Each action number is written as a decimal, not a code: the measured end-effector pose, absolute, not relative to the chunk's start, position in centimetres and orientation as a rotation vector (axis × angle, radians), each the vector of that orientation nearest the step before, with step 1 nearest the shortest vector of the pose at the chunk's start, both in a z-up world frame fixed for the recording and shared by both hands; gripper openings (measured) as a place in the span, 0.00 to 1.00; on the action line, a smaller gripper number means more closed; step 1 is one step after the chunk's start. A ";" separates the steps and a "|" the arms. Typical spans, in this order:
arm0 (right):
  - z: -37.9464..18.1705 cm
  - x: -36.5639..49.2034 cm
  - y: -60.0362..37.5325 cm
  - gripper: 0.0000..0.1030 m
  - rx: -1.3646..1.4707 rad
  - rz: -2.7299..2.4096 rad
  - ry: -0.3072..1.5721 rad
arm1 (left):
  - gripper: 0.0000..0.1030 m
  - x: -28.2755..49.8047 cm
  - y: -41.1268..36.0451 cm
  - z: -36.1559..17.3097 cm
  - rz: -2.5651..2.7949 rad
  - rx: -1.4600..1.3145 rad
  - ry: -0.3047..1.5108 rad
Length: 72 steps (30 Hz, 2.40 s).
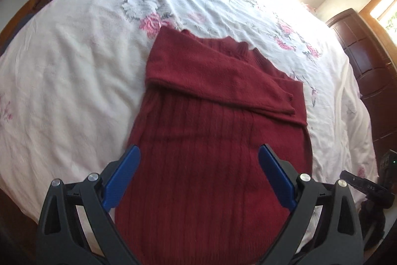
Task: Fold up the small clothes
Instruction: 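Open both grippers and lift them away from the folded sweater, then grasp the sweater hem with the right gripper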
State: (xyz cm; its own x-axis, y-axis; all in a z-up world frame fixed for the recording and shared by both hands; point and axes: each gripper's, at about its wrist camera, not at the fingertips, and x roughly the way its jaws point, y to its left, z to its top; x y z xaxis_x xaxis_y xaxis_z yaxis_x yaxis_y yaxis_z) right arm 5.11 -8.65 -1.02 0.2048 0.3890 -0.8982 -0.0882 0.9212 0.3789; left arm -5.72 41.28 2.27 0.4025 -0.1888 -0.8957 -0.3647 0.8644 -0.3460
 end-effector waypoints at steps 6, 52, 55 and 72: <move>-4.6 1.4 -12.3 0.47 0.213 0.238 1.412 | 0.77 -12.4 40.0 -0.1 0.379 -0.294 1.393; -14.7 -2.1 -6.7 0.54 0.002 0.480 1.755 | 0.74 -18.4 40.2 -10.1 -0.111 -0.428 1.457; -14.6 -2.7 -5.3 0.42 -0.046 0.503 1.750 | 0.70 -17.7 39.6 -10.6 -0.099 -0.401 1.486; -6.4 0.7 -8.0 0.07 0.436 0.564 1.440 | 0.12 -12.2 42.1 -1.8 -0.031 -0.461 1.249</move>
